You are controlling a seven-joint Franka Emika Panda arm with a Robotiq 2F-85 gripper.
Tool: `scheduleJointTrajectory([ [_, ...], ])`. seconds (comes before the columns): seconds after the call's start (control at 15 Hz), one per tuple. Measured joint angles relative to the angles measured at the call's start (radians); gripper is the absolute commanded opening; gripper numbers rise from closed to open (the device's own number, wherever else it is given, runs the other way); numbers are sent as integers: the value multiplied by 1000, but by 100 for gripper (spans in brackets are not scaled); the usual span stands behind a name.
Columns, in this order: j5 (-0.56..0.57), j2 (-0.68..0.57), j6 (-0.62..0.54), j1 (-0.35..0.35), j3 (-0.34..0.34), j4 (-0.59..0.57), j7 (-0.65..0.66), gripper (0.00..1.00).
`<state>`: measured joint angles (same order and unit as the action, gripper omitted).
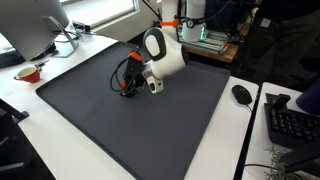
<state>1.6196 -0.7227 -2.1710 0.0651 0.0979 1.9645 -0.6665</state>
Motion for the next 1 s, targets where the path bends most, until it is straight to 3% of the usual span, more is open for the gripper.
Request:
scheduleJointTrajectory([
  [0.4, 0, 28, 2, 8, 4, 11, 9, 100],
  [0.67, -11, 159, -1, 16, 23, 93, 42, 100],
  [0.87, -103, 296, -41, 16, 55, 178, 49, 100],
  [1.0, -244, 397, -62, 16, 85, 237, 46, 100],
])
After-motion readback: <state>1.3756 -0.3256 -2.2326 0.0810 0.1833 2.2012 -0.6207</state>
